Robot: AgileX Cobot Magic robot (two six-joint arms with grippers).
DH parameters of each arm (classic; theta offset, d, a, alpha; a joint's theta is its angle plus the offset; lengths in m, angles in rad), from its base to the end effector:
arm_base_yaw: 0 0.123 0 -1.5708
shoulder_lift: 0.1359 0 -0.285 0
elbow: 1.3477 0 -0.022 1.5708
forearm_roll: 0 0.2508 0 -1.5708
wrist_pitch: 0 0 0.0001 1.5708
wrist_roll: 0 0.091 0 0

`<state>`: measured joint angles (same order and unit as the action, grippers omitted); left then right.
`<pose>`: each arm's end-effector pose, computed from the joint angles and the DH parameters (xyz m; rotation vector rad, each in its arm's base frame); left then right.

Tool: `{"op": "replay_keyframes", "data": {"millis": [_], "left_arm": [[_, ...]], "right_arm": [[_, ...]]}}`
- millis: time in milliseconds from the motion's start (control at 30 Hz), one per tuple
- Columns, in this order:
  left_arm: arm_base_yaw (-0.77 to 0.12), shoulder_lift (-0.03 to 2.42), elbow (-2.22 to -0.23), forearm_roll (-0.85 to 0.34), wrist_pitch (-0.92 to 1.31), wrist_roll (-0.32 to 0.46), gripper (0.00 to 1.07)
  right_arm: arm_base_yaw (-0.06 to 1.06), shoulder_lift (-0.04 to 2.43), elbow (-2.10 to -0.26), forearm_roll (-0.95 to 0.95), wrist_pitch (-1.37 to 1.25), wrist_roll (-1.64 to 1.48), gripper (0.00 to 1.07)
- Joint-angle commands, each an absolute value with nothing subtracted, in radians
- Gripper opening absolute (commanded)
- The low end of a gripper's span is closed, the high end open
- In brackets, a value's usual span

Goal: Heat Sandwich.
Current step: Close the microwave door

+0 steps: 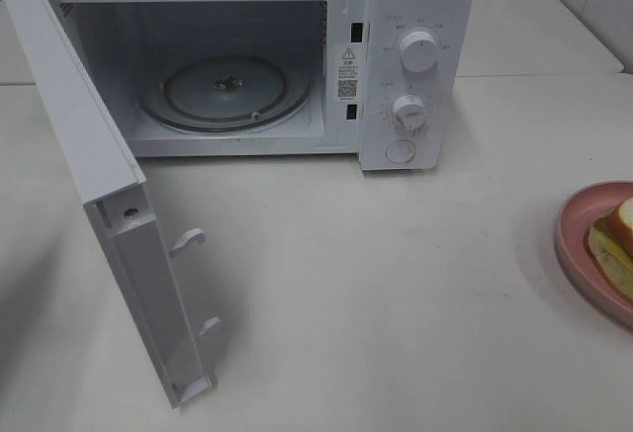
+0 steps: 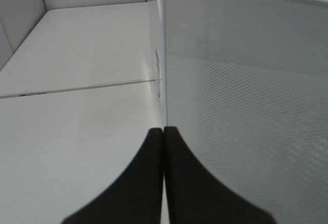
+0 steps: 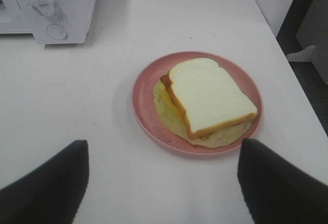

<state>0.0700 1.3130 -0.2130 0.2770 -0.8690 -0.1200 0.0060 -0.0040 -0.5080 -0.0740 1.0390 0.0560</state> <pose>0.2054 -0.0046 0.1902 0.1472 1.7247 -0.0855 -0.0056 -0.0058 0.2814 0.0532 2.0081 -0.0485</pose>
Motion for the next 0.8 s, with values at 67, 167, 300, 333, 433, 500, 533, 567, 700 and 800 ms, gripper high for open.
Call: {"op": "replay_keyframes", "data": {"millis": [67,167,300,333,433,500,533,567,700,800], "left_arm": [[0.013,1.367,-0.246,0.291,-0.927,-0.138,0.00],[-0.068,1.415,-0.270,0.268,-0.930,-0.125,0.00],[-0.153,1.448,-0.274,0.203,-0.952,-0.050,0.00],[-0.174,1.456,-0.275,0.186,-0.957,-0.032,0.00],[-0.231,1.476,-0.277,0.132,-0.975,0.000,0.00],[-0.251,1.482,-0.278,0.111,-0.979,0.000,0.00],[-0.270,1.488,-0.284,0.087,-0.980,0.000,0.00],[-0.302,1.502,-0.291,0.049,-0.992,0.009,0.00],[-0.348,1.527,-0.306,0.000,-1.013,0.027,0.00],[-0.412,1.560,-0.340,-0.063,-1.019,0.028,0.00]], "right_arm": [[-0.001,-0.031,-0.506,-0.073,1.037,0.049,0.76],[-0.001,-0.031,-0.506,-0.073,1.037,0.049,0.76],[-0.001,-0.031,-0.506,-0.073,1.037,0.049,0.76],[-0.001,-0.031,-0.506,-0.073,1.037,0.049,0.76],[-0.001,-0.031,-0.506,-0.073,1.037,0.049,0.76],[-0.001,-0.031,-0.506,-0.073,1.037,0.049,0.76],[-0.001,-0.031,-0.506,-0.073,1.037,0.049,0.76],[-0.001,-0.031,-0.506,-0.073,1.037,0.049,0.76],[-0.001,-0.031,-0.506,-0.073,1.037,0.049,0.76],[-0.001,-0.031,-0.506,-0.073,1.037,0.049,0.76]]}}
